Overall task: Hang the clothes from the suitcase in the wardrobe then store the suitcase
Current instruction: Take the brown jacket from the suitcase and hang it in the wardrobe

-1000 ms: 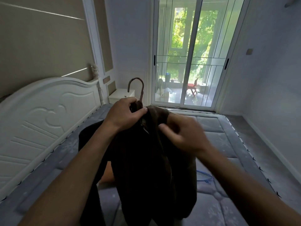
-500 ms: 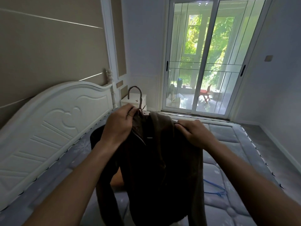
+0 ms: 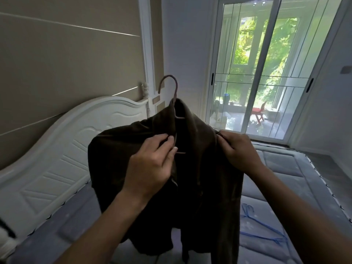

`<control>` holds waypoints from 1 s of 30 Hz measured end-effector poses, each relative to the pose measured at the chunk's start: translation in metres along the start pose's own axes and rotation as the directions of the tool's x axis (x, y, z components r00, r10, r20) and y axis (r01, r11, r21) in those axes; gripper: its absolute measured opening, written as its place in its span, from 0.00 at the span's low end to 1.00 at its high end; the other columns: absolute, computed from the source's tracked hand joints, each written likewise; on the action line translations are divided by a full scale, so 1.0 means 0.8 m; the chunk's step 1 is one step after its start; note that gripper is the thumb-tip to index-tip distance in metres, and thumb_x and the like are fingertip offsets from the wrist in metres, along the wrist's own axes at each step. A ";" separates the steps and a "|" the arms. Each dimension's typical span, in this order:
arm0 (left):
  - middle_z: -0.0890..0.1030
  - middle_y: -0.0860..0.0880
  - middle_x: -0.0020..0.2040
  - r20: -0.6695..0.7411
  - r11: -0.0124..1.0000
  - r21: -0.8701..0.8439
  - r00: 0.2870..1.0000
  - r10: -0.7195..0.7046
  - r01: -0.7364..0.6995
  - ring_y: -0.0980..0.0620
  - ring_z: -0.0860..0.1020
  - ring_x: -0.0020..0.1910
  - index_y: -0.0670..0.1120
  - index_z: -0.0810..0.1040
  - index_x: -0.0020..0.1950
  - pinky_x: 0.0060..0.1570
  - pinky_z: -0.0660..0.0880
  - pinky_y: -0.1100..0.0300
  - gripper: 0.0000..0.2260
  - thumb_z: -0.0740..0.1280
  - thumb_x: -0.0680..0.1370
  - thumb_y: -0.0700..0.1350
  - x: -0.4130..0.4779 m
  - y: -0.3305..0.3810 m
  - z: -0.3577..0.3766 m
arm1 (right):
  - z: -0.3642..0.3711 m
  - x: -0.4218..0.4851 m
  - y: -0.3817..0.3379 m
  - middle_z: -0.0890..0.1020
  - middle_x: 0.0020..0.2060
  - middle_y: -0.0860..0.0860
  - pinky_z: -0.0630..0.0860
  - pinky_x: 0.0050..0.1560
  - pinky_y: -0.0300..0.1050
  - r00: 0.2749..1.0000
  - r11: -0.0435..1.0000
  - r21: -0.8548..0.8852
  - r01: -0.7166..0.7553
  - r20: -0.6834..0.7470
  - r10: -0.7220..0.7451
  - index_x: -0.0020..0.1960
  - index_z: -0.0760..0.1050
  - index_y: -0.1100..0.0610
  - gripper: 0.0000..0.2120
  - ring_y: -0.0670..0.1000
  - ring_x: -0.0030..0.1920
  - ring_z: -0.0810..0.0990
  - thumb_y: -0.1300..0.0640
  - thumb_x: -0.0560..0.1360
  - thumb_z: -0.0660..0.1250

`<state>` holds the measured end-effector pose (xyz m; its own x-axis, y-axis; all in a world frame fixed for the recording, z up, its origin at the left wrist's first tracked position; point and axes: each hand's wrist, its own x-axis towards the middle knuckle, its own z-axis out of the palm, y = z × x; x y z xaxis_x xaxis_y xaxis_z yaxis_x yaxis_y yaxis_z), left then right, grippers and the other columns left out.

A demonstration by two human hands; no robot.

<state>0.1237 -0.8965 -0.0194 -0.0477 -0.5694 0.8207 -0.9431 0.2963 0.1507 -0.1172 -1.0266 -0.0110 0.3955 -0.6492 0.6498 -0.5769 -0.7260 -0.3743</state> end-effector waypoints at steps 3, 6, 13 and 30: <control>0.79 0.48 0.53 -0.049 0.996 0.077 0.998 -0.038 0.042 0.47 0.77 0.52 0.47 0.86 0.55 0.49 0.76 0.50 0.15 0.70 0.78 0.56 -0.006 -0.038 -0.029 | 0.001 0.010 -0.021 0.75 0.28 0.48 0.68 0.31 0.44 0.995 0.994 0.034 0.102 0.005 -0.102 0.39 0.74 0.55 0.13 0.49 0.28 0.75 0.51 0.80 0.60; 0.77 0.45 0.49 -0.183 0.987 0.133 0.981 -0.069 0.094 0.44 0.74 0.49 0.43 0.80 0.52 0.48 0.71 0.48 0.12 0.69 0.78 0.51 0.003 -0.065 -0.076 | 0.020 0.018 -0.041 0.74 0.26 0.46 0.66 0.30 0.39 0.986 0.983 0.091 0.160 0.024 -0.162 0.37 0.72 0.53 0.15 0.46 0.27 0.74 0.48 0.80 0.59; 0.78 0.52 0.38 -0.009 0.918 0.019 0.918 -0.396 0.396 0.53 0.78 0.37 0.49 0.74 0.48 0.37 0.73 0.52 0.16 0.60 0.80 0.62 -0.036 -0.101 -0.161 | 0.057 0.042 -0.102 0.71 0.26 0.42 0.65 0.32 0.39 0.936 0.909 0.286 0.304 0.090 -0.341 0.36 0.69 0.50 0.14 0.42 0.30 0.74 0.52 0.80 0.62; 0.69 0.53 0.33 -0.567 0.581 0.400 0.689 -0.452 0.709 0.49 0.72 0.34 0.45 0.69 0.41 0.35 0.66 0.51 0.15 0.65 0.83 0.52 -0.234 0.069 -0.354 | 0.134 0.015 -0.281 0.84 0.54 0.66 0.82 0.49 0.53 -0.017 0.625 0.539 -0.566 0.749 -0.662 0.51 0.87 0.59 0.39 0.62 0.47 0.85 0.49 0.40 0.85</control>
<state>0.1736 -0.5565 -0.0090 0.5794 -0.0914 0.8099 -0.7130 -0.5383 0.4493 0.0936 -0.8957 0.0102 0.9107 0.3217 -0.2593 -0.1991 -0.2084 -0.9576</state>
